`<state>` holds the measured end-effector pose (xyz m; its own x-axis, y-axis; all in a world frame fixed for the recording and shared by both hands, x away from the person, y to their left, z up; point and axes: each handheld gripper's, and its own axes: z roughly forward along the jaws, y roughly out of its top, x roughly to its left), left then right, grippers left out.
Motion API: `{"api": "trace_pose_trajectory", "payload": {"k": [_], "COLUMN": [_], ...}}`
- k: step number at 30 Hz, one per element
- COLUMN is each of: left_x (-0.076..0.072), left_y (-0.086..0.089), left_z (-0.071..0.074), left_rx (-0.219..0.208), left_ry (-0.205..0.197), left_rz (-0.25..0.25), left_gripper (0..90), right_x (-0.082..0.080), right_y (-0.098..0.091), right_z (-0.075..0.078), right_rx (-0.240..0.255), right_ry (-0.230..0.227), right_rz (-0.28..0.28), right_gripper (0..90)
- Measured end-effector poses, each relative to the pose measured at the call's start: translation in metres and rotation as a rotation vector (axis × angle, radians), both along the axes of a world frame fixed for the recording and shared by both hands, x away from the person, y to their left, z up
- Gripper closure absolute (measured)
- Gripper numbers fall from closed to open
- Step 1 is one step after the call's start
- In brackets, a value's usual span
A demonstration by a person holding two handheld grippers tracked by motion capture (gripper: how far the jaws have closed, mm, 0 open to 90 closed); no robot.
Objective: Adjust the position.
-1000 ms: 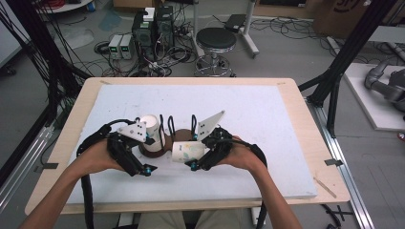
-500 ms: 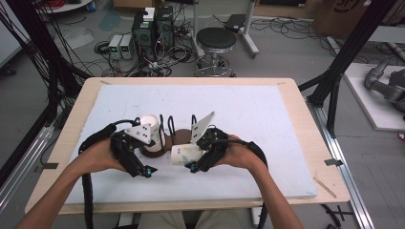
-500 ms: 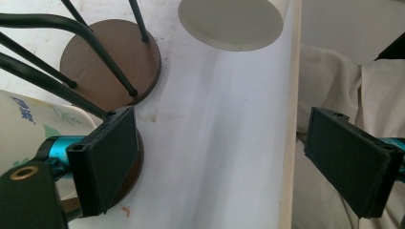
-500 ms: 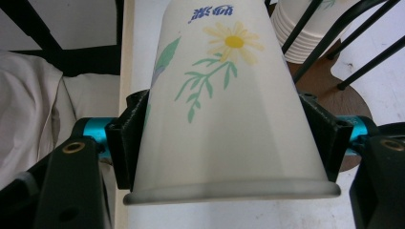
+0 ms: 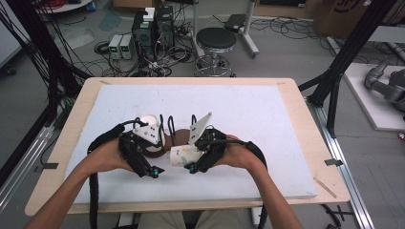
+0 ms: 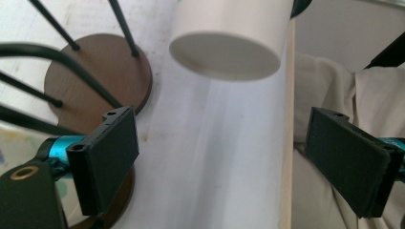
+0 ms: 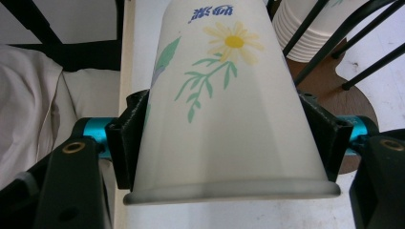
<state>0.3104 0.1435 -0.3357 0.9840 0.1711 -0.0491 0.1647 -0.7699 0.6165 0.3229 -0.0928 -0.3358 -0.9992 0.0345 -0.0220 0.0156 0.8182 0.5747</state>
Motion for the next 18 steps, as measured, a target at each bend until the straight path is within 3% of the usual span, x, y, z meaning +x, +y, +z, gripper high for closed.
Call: {"api": "trace_pose_trajectory", "payload": {"k": [18], "left_x": [0.003], "left_y": [-0.026], "left_z": [-0.004], "left_rx": [-0.029], "left_ry": [-0.004], "left_rz": [-0.030], "left_gripper": [11.7], "right_x": [0.001], "right_y": [0.004], "right_z": [-0.003], "right_rx": [0.000], "right_ry": [0.006], "right_rz": [0.017], "right_gripper": [29.3]}}
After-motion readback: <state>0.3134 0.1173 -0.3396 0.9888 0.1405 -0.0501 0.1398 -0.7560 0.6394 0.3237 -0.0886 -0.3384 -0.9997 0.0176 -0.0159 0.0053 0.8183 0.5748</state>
